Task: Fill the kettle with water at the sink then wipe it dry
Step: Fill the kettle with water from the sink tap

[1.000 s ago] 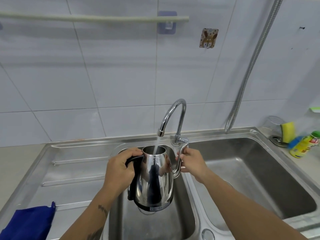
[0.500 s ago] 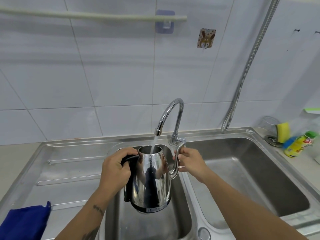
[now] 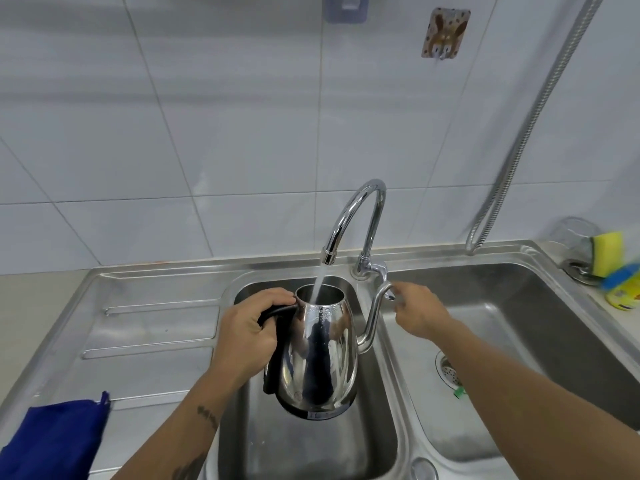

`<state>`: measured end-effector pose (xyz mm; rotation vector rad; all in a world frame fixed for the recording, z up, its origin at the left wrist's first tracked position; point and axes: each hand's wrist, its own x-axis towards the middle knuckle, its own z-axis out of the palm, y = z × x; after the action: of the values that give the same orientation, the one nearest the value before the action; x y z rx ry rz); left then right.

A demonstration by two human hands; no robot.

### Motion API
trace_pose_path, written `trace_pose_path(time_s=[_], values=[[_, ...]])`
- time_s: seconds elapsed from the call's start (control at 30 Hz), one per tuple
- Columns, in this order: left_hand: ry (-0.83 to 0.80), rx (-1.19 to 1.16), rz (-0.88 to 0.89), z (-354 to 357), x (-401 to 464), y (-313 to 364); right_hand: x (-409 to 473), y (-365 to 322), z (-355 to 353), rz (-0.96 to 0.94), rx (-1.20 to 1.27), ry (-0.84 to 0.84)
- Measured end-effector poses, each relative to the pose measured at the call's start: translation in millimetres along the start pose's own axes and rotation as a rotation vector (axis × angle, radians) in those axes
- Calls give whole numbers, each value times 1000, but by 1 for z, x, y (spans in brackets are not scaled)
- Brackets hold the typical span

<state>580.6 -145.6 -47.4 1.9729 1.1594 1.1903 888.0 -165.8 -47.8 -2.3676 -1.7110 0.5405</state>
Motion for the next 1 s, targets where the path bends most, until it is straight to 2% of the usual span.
trace_pose_path(time_s=[0.4, 1.0], values=[[-17, -8, -50, 6, 8, -11, 25, 12, 23, -36, -230, 59], [-22, -31, -54, 8, 14, -4, 37, 27, 25, -191, -389, 120]])
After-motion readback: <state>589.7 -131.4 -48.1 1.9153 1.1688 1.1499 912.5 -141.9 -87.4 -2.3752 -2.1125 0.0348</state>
